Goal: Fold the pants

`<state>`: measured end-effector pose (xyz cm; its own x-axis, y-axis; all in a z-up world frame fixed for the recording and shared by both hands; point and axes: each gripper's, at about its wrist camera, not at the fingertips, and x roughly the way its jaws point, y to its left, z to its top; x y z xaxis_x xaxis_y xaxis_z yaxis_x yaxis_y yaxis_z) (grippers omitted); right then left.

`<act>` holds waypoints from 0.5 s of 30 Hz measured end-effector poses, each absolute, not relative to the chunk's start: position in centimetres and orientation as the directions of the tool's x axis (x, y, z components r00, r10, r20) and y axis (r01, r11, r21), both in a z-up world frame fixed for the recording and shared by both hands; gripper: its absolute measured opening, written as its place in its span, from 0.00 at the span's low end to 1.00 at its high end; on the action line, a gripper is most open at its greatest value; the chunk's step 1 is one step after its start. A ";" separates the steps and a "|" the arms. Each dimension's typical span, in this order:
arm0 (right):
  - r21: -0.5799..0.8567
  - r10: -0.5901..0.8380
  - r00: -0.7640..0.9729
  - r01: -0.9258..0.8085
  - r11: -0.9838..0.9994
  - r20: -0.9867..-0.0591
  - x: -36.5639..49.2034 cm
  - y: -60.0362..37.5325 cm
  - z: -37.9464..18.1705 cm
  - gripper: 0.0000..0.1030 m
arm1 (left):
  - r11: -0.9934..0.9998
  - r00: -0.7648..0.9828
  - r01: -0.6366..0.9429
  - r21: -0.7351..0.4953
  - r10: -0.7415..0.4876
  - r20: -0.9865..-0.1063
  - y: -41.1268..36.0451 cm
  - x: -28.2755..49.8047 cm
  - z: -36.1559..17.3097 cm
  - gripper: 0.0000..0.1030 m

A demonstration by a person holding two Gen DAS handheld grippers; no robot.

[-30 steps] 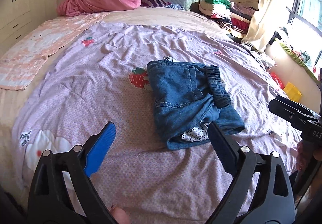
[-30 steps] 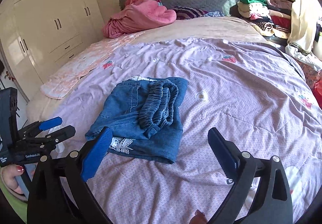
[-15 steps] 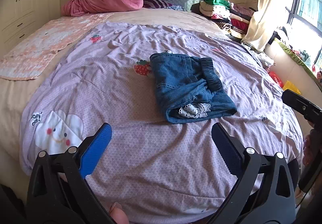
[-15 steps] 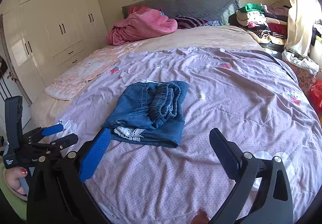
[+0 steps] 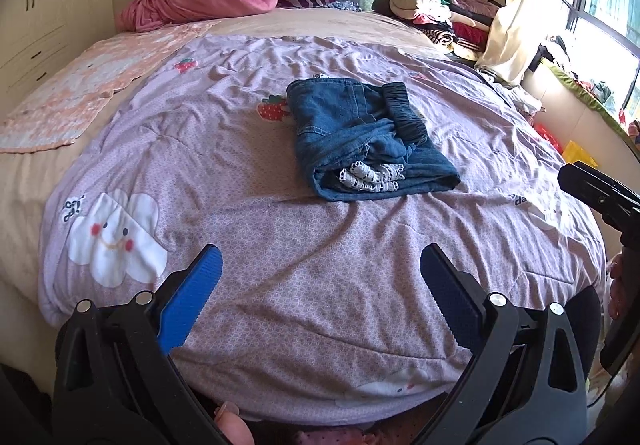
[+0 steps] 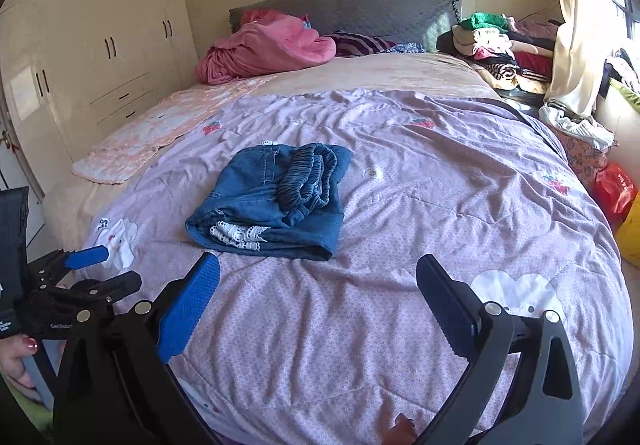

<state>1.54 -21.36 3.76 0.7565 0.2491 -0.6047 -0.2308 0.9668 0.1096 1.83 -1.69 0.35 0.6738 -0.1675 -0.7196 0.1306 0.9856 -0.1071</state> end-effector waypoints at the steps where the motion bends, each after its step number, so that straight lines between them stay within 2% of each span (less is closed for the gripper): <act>1: 0.107 0.247 0.755 -0.230 0.967 -0.608 1.4 -21.3 3.6 0.95 | 0.986 0.672 0.131 -0.106 -0.167 -0.722 -1.8 1.7 0.2 0.91; 15: 0.090 0.212 0.745 -0.201 0.975 -0.633 -0.1 -21.6 1.6 0.95 | 0.985 0.651 0.131 -0.111 -0.171 -0.739 -2.2 0.9 -1.3 0.91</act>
<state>-0.06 -21.61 1.59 0.7448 0.2117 -0.6328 -0.2009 0.9755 0.0899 0.93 -2.16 -1.32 0.6514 -0.1705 -0.7394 0.1315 0.9850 -0.1114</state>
